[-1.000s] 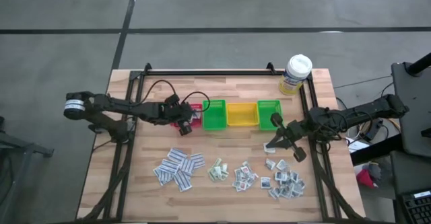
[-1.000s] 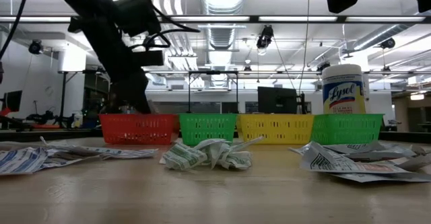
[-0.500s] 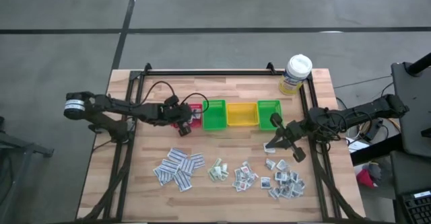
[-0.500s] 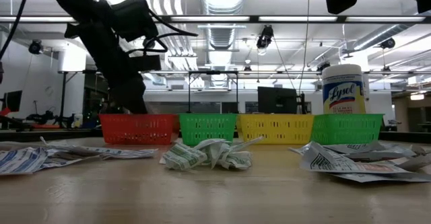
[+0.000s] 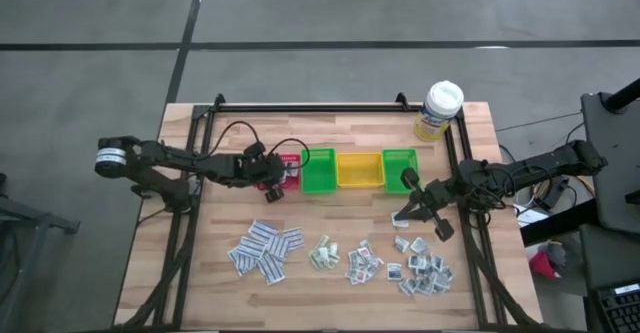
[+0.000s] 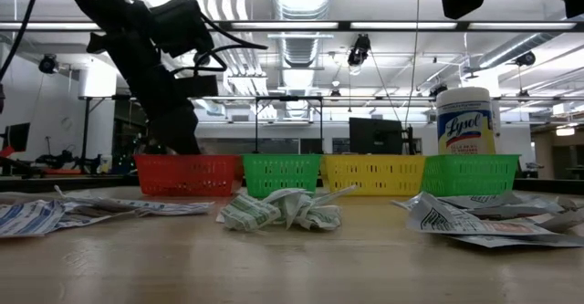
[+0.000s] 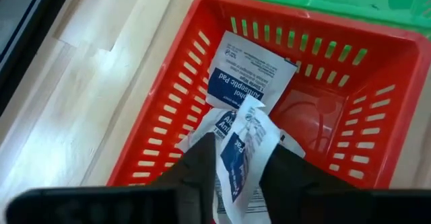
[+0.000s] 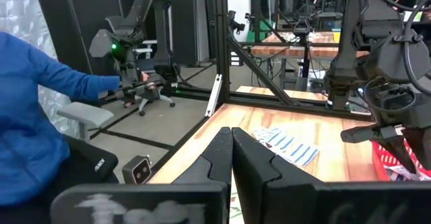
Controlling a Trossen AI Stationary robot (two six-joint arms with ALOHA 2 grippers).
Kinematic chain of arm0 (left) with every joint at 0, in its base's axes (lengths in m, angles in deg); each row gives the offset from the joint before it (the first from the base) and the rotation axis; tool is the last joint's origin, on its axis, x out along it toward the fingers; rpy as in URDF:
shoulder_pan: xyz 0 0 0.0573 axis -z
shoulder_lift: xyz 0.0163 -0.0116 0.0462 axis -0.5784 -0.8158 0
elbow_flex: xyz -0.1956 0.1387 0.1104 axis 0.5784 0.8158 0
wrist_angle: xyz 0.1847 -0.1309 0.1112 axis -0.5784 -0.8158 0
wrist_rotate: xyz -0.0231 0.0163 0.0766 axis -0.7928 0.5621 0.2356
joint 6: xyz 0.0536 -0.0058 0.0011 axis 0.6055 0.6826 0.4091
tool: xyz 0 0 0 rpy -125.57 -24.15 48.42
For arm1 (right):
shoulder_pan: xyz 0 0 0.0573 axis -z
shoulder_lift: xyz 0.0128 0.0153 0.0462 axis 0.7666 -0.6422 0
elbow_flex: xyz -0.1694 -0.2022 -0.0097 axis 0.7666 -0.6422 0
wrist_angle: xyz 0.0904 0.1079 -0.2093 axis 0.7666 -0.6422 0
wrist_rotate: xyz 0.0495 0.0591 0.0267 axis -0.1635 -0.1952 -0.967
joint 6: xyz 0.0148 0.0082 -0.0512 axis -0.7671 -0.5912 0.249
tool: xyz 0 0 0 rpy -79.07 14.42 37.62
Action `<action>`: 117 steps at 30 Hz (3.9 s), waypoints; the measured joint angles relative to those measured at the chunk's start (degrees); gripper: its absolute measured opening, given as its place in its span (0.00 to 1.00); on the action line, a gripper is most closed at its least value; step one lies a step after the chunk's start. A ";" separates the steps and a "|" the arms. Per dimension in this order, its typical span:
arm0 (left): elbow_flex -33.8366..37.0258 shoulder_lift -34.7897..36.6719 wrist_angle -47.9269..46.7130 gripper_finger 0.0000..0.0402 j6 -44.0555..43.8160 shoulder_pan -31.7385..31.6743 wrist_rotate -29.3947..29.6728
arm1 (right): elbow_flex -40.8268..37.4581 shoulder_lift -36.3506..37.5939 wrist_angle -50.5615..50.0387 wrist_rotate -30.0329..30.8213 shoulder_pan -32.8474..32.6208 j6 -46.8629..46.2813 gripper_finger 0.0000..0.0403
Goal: Pick & Place First Aid Supplies
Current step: Put the alcohol pad into the red basket
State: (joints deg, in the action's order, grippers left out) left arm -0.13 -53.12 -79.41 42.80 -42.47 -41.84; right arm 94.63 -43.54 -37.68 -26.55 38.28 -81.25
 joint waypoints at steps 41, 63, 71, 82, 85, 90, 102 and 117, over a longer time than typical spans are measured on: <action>-9.51 0.21 -12.03 0.42 7.30 0.02 4.14 | -1.79 -0.04 -0.90 -0.03 0.02 -2.63 0.02; -15.27 8.28 -27.37 0.42 -1.91 3.66 1.25 | -1.88 0.00 -3.46 -0.44 0.02 -2.22 0.02; -9.09 19.35 -19.85 0.42 -3.97 10.47 1.22 | -1.01 -0.04 -8.15 -0.34 -0.09 -3.45 0.02; 3.56 31.49 -5.80 0.42 -4.75 15.82 1.22 | 4.05 -6.12 -19.11 3.60 -3.68 -11.31 0.02; 7.66 34.35 -1.39 0.42 -4.78 16.48 1.22 | 6.92 -9.40 -24.64 6.64 -5.29 -12.59 0.02; 13.38 38.73 3.61 0.42 -5.74 17.04 1.16 | 12.42 -14.95 -34.36 11.13 -6.52 -14.24 0.02; 19.15 47.17 6.78 0.42 -4.36 18.00 -0.17 | 22.83 -25.58 -52.76 13.22 -6.62 -21.47 0.02; 23.59 53.20 10.90 0.42 -1.81 19.04 -0.28 | 22.93 -27.66 -62.49 13.19 -6.60 -31.67 0.02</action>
State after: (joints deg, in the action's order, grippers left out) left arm 23.46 0.08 -68.50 40.99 -23.44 -42.12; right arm 117.56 -71.20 -100.17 -13.36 31.68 -112.92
